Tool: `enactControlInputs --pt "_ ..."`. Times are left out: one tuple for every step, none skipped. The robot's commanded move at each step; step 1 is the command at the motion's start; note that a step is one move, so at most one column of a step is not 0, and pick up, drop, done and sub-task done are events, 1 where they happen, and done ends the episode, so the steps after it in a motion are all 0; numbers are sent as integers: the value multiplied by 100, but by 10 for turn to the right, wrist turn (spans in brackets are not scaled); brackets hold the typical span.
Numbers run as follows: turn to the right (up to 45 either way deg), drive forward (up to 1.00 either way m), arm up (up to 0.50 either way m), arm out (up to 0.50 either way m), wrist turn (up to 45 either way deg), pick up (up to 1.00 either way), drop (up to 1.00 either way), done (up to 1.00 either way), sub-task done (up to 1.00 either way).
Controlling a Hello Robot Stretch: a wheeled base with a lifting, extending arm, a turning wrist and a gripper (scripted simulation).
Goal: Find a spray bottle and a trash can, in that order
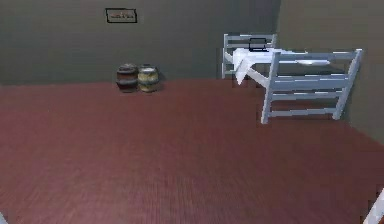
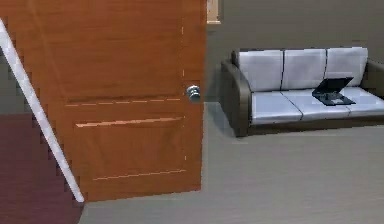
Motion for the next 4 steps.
enactControlInputs --pt "-150 0 0 0 0 0 0 0 0" --pt "0 100 0 0 0 0 0 0 0" --pt "-360 0 0 0 0 0 0 0 0" --pt "0 30 0 0 0 0 0 0 0"
